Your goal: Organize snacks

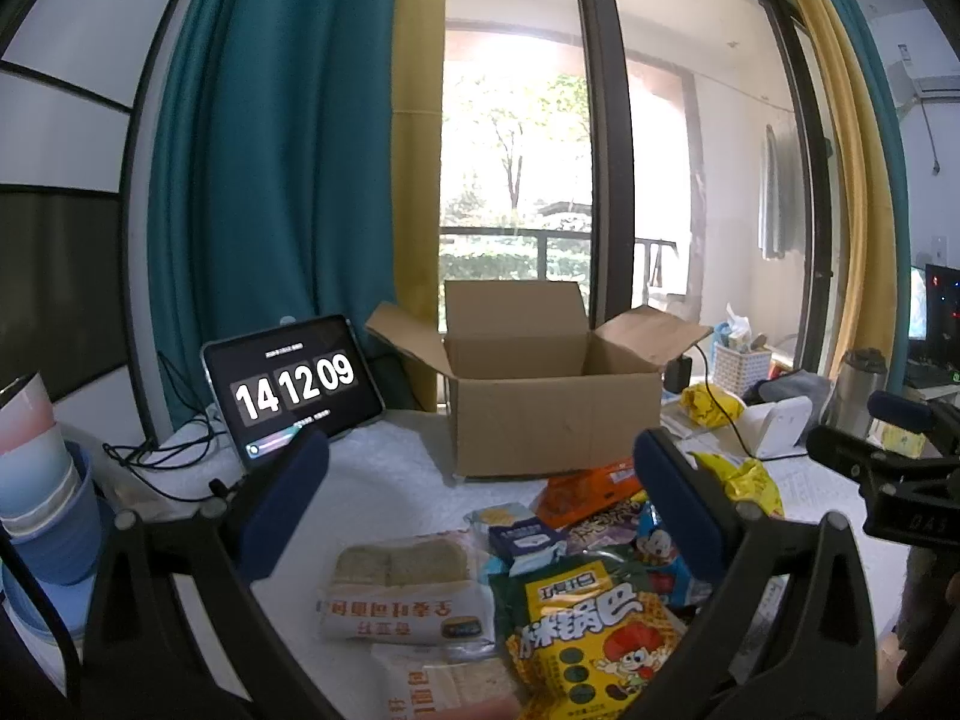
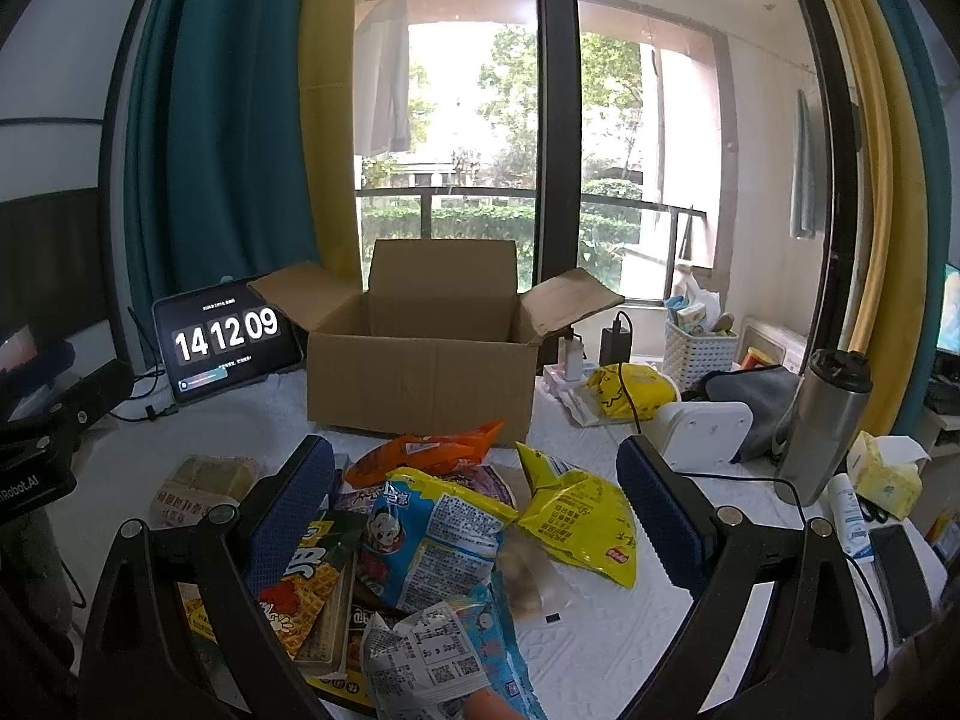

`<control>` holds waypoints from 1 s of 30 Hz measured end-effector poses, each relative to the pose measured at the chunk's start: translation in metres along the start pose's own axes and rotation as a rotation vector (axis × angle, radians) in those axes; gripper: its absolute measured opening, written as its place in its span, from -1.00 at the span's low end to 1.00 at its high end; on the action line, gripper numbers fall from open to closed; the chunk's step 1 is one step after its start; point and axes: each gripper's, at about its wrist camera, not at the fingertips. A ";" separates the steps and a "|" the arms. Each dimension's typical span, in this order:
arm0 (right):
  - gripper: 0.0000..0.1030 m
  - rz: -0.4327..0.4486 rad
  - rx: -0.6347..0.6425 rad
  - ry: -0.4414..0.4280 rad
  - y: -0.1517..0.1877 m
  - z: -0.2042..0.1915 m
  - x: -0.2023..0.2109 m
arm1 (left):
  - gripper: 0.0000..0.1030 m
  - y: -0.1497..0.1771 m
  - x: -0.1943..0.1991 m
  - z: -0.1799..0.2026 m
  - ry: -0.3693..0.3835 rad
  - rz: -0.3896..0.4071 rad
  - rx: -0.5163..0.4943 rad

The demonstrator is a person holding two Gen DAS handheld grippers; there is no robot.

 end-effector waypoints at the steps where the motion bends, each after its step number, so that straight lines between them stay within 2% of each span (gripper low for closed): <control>1: 0.88 -0.001 -0.001 -0.001 0.000 -0.001 0.000 | 0.99 0.000 0.000 0.000 0.000 -0.001 0.000; 7: 0.88 -0.015 -0.005 -0.006 0.001 0.002 -0.007 | 0.99 0.003 -0.004 0.001 -0.002 -0.024 0.000; 11: 0.88 -0.033 -0.006 -0.003 0.004 0.004 -0.010 | 0.99 0.013 -0.013 -0.006 -0.011 -0.088 0.002; 22: 0.88 -0.210 -0.038 -0.015 0.041 0.021 -0.036 | 0.99 0.083 -0.036 -0.021 -0.038 -0.389 -0.002; 26: 0.88 -0.301 -0.051 -0.060 0.062 0.026 -0.045 | 0.99 0.106 -0.044 -0.023 -0.022 -0.491 0.004; 30: 0.88 -0.360 -0.068 -0.160 0.075 0.031 -0.045 | 0.99 0.124 -0.048 -0.021 0.010 -0.563 0.017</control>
Point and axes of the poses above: each gripper's, at about its wrist camera, not at the fingertips, and x roughly against the way its jaws point, z to its right, y to its underside, and after that the axes turned 9 degrees about -x, right-handed
